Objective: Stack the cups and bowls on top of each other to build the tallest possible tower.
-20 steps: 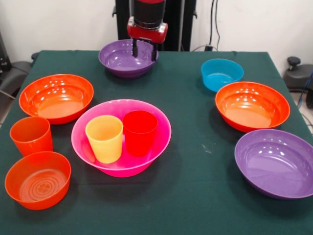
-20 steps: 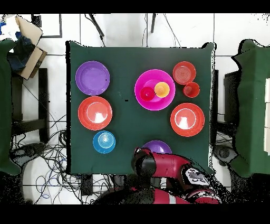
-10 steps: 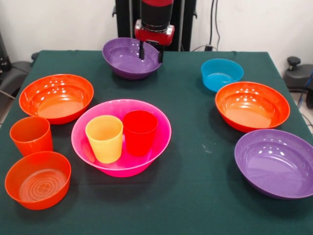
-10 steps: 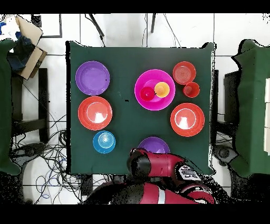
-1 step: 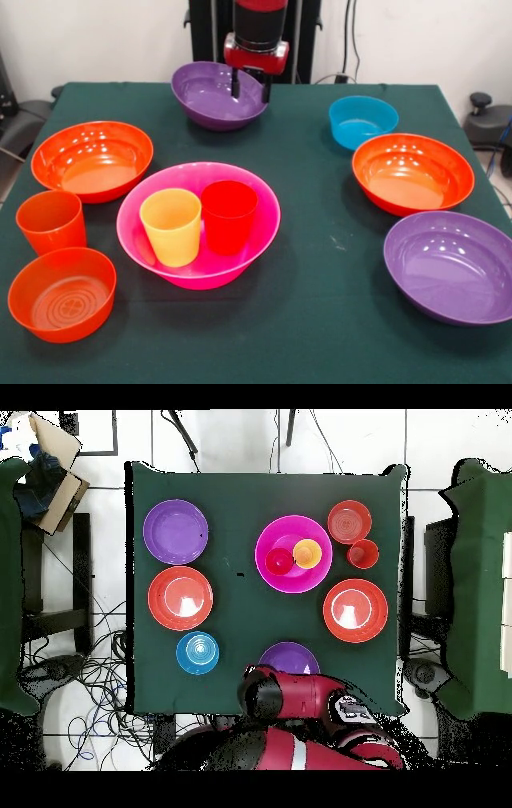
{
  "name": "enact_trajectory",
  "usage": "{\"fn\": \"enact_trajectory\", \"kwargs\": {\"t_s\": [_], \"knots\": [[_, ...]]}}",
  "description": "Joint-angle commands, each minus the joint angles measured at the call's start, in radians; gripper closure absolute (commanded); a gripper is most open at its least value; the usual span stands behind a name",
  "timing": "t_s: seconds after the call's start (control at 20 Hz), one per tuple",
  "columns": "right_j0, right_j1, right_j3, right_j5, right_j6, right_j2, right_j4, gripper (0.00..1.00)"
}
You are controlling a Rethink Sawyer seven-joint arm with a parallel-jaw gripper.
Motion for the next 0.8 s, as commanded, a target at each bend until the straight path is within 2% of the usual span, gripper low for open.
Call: {"fn": "enact_trajectory", "kwargs": {"t_s": [0.05, 0.35, 0.8], "knots": [[0.033, 0.043, 0.004, -0.078, 0.164, 0.092, 0.039, 0.0], [0.019, 0.004, 0.027, -0.024, 0.156, 0.133, 0.057, 0.0], [0.01, -0.029, 0.035, 0.024, 0.144, 0.149, 0.072, 0.0]]}}
